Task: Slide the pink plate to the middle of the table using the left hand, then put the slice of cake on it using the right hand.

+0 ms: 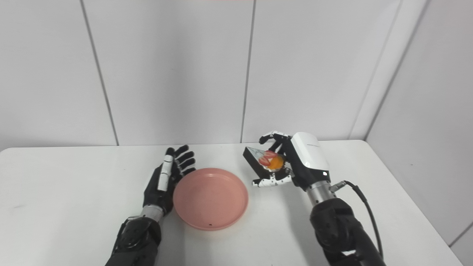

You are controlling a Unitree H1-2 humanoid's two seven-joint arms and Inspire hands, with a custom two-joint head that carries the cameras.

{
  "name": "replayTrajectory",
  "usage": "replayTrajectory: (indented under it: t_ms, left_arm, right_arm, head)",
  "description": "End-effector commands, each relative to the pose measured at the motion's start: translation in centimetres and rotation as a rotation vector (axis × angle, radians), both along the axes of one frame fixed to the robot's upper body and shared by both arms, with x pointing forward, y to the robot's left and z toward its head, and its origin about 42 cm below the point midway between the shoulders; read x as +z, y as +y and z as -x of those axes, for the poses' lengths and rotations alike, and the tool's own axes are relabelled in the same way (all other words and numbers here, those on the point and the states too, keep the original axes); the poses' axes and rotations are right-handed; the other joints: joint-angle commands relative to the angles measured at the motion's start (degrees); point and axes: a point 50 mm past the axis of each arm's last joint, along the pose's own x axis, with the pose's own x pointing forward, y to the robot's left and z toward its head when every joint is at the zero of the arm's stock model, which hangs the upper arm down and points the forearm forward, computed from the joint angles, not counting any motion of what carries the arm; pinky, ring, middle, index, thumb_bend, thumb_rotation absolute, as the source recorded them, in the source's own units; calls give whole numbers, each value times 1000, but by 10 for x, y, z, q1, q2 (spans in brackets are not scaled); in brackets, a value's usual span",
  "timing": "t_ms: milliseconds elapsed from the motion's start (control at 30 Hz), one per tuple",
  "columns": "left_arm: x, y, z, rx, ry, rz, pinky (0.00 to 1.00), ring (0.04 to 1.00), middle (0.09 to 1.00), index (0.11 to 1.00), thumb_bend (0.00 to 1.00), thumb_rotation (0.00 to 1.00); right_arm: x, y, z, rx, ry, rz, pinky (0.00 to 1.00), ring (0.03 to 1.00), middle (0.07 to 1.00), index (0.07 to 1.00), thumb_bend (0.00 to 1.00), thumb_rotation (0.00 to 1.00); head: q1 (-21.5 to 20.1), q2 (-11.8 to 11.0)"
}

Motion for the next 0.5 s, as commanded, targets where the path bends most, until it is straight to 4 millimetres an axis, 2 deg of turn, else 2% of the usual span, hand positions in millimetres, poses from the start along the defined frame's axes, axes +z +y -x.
replayTrajectory:
  t_ms: [0,33,133,300,467]
  left_arm:
    - [-48,-3,22,6,185,-18,740,801,788,755,695,886]
    - [-48,-4,22,6,184,-18,737,798,786,753,698,885]
    - [-48,-8,23,3,181,-19,734,799,790,747,714,884]
    - [-49,-12,23,2,185,-10,749,805,791,747,732,877]
    - [-49,-13,23,3,191,1,748,800,779,739,735,863]
  right_arm:
    - [23,10,-7,49,-83,25,312,364,443,591,776,166]
    - [22,12,-8,50,-83,29,323,366,441,588,780,166]
    - [18,30,-16,88,-55,45,265,332,440,587,772,156]
    - [16,49,-19,128,-11,55,256,338,459,597,753,169]
    - [9,62,-22,159,-7,68,253,328,437,588,780,137]
  head:
    - [2,0]
    - [2,0]
    - [13,0]
    - [15,-2]
    - [10,-2]
